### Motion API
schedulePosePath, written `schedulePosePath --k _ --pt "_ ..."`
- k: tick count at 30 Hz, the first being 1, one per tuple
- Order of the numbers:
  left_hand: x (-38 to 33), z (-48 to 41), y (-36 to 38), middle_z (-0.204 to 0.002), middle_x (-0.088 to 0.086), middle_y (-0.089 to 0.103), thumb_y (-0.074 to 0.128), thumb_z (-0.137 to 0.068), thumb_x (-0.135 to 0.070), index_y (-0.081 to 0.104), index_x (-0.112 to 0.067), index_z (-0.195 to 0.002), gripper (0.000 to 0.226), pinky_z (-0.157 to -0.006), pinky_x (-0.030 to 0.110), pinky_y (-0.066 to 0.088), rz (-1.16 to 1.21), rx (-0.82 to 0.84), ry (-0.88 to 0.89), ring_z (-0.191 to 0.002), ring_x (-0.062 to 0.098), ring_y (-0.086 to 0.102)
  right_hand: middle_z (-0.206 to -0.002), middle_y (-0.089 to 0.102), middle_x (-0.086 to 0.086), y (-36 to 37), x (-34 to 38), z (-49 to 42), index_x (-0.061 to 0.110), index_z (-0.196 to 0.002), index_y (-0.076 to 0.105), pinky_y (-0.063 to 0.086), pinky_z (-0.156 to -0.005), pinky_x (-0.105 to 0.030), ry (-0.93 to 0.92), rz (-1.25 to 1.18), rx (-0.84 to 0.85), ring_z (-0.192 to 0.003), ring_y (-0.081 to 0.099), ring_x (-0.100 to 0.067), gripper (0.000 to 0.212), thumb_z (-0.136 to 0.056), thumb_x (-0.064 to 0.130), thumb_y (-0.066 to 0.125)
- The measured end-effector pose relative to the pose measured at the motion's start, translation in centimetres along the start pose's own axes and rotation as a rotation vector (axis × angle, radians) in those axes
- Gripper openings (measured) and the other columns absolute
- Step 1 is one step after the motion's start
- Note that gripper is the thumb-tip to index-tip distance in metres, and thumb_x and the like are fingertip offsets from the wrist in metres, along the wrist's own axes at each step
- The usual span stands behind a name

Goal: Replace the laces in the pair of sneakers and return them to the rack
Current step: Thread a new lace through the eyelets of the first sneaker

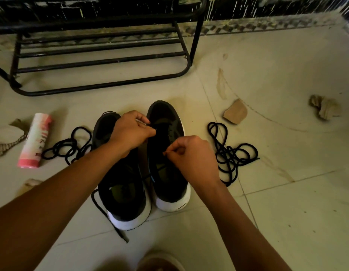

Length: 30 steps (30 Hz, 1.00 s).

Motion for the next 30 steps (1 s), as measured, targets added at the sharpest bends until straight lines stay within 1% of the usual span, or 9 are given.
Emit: schedulePosePath --k 4,6,9,12,15,20,23,26,30 --pt "0.3 0.1 0.2 -0.084 0.011 0.069 0.074 -0.071 -0.003 0.055 -0.021 -0.077 0.027 -0.079 0.037 0.054 0.031 -0.026 -0.007 -0.083 0.022 0.066 -0.105 0.058 0.0 -0.7 1.6 -1.7 0.03 -0.102 0.07 0.052 -0.077 -0.033 -0.141 0.178 -0.225 -0.095 0.057 -0.018 0.017 -0.086 0.03 0.064" --pt "0.3 0.1 0.2 -0.079 0.006 0.068 0.073 -0.072 -0.003 0.054 -0.021 -0.077 0.027 -0.075 0.033 0.053 0.036 -0.037 -0.007 -0.078 0.019 0.065 -0.114 0.05 -0.003 -0.3 1.9 -3.1 0.029 -0.109 0.068 0.047 -0.083 -0.03 -0.144 0.29 -0.202 -0.105 0.048 -0.021 0.021 -0.089 0.03 0.061" --pt "0.2 0.3 0.2 -0.078 0.006 0.068 0.072 -0.072 -0.002 0.052 -0.022 -0.078 0.029 -0.067 0.026 0.051 0.04 -0.052 -0.001 -0.073 0.015 0.064 -0.121 0.043 -0.006 1.2 1.9 -4.5 0.023 -0.113 0.067 0.042 -0.089 -0.031 -0.141 0.429 -0.135 -0.111 0.041 -0.024 0.027 -0.089 0.034 0.06" --pt "0.1 0.5 0.2 -0.084 0.009 0.071 0.071 -0.072 -0.001 0.049 -0.023 -0.08 0.032 -0.071 0.028 0.052 0.063 -0.057 -0.001 -0.081 0.017 0.067 -0.121 0.042 -0.006 1.9 1.5 -5.1 0.02 -0.111 0.066 0.043 -0.09 -0.032 -0.128 0.455 -0.162 -0.111 0.041 -0.024 0.03 -0.086 0.035 0.063" --pt "0.4 0.4 0.1 -0.088 0.011 0.071 0.072 -0.071 -0.001 0.048 -0.023 -0.08 0.033 -0.074 0.031 0.053 0.111 -0.084 -0.04 -0.084 0.019 0.067 -0.115 0.042 -0.004 2.0 1.0 -5.5 0.02 -0.105 0.069 0.044 -0.092 -0.032 -0.117 0.324 -0.178 -0.108 0.041 -0.023 0.028 -0.08 0.032 0.07" --pt "0.9 0.4 0.3 -0.089 0.012 0.068 0.075 -0.07 -0.005 0.05 -0.022 -0.08 0.032 -0.077 0.038 0.055 0.184 -0.1 -0.112 -0.077 0.022 0.065 -0.113 0.042 -0.003 2.4 0.1 -5.4 0.024 -0.102 0.071 0.041 -0.095 -0.028 -0.088 0.054 -0.113 -0.109 0.043 -0.022 0.023 -0.08 0.021 0.07" --pt "1.0 0.4 0.6 -0.087 0.013 0.067 0.076 -0.071 -0.006 0.049 -0.021 -0.078 0.032 -0.076 0.039 0.055 0.218 -0.096 -0.125 -0.074 0.022 0.063 -0.107 0.041 0.0 2.8 0.1 -5.1 0.022 -0.1 0.072 0.046 -0.092 -0.035 -0.076 0.017 -0.213 -0.106 0.046 -0.021 0.019 -0.081 0.019 0.07" --pt "0.8 0.4 0.8 -0.08 0.008 0.064 0.076 -0.07 -0.008 0.048 -0.022 -0.078 0.032 -0.069 0.033 0.053 0.183 -0.099 -0.112 -0.069 0.018 0.06 -0.113 0.046 -0.006 2.6 0.3 -5.1 0.015 -0.097 0.072 0.047 -0.09 -0.036 -0.098 0.084 -0.278 -0.104 0.048 -0.023 0.014 -0.085 0.017 0.065" --pt "0.5 0.5 0.9 -0.079 0.007 0.063 0.074 -0.071 -0.009 0.047 -0.023 -0.077 0.031 -0.066 0.03 0.05 0.118 -0.13 -0.082 -0.068 0.017 0.058 -0.12 0.043 -0.009 2.2 1.1 -5.7 0.008 -0.106 0.065 0.046 -0.088 -0.034 -0.135 0.387 -0.174 -0.107 0.046 -0.026 0.022 -0.093 0.02 0.051"
Point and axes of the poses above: each hand's wrist, its own z-axis away from the middle knuckle, its own y-axis out of the palm, x = y × z, the point moved 3 cm from there along -z, towards the middle knuckle
